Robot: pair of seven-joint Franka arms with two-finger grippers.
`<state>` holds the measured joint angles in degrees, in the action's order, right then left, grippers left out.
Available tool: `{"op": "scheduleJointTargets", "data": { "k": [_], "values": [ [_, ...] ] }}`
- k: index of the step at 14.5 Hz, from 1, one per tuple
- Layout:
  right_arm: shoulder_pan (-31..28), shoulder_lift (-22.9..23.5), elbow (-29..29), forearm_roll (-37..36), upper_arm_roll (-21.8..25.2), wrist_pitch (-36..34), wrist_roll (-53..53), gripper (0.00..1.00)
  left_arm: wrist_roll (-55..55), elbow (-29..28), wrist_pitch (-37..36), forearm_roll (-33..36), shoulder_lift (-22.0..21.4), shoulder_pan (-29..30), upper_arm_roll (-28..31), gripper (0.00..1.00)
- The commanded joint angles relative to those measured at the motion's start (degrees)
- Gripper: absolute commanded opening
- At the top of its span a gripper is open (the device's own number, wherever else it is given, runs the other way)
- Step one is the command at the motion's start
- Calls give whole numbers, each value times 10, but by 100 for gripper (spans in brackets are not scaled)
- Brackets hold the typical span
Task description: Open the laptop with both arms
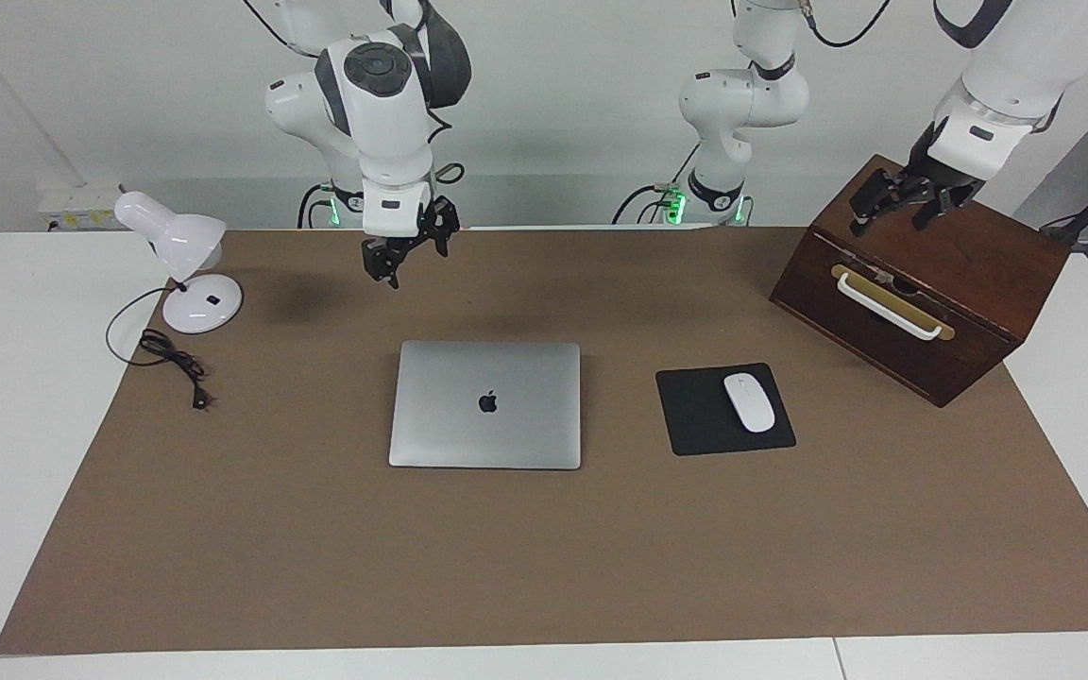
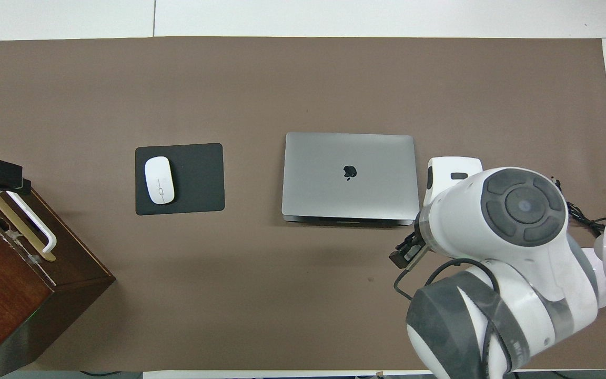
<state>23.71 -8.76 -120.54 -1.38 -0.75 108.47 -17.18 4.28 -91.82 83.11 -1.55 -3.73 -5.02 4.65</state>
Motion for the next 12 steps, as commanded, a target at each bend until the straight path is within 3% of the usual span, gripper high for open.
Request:
{"op": "scheduleJointTargets", "data": {
  "k": [1, 3, 12],
  "values": [
    [19, -31, -75, -44, 1, 87, -11, 100, -6, -9, 4, -4, -7, -3, 1, 100],
    [34, -25, -99, -59, 0, 137, -8, 100, -6, -9, 4, -4, -7, -1, 1, 100],
    [55, 8, -154, -118, 0, 241, -1, 100, -6, -9, 4, -4, -7, -3, 1, 100]
  ]
}}
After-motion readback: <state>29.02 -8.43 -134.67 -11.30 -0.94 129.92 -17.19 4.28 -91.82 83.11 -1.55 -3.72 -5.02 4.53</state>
